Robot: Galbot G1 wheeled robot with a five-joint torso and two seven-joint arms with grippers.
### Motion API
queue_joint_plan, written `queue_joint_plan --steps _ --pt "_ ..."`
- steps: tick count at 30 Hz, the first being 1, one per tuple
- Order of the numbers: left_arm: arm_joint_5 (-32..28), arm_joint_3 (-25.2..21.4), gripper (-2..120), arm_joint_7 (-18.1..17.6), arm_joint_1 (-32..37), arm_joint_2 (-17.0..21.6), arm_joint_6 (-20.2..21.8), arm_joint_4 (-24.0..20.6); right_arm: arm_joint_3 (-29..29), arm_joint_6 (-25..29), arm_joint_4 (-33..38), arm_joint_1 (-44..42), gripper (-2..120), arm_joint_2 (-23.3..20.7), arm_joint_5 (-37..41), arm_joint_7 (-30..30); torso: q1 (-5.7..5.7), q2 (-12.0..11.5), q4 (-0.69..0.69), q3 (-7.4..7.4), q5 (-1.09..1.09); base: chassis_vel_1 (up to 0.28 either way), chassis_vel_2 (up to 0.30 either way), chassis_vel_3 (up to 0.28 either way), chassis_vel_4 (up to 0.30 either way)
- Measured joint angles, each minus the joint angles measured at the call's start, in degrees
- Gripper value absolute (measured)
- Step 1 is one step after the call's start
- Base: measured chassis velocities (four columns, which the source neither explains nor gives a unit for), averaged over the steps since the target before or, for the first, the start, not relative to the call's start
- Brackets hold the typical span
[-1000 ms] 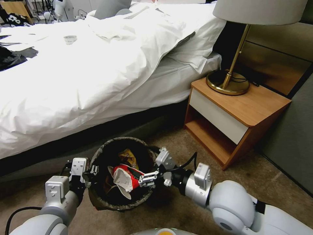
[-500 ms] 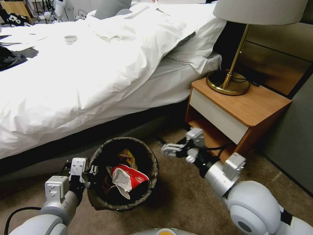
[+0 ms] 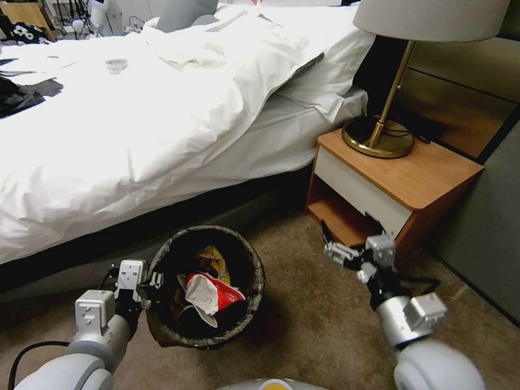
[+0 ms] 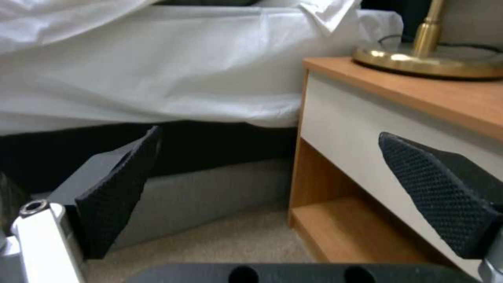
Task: Pick up the trash bin, then pick up the garbage from the floor and place it into the trash bin.
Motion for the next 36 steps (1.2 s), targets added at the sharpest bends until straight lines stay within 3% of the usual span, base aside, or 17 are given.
queue_joint_plan --steps 36 --pt "-0.84 -0.39 3 0.09 -1.24 -0.53 0.11 0.0 0.6 -2.57 -0.62 1.37 100 0.03 1.97 0.34 0.0 0.0 0.01 0.01 0.01 0.052 0.052 0.056 0.052"
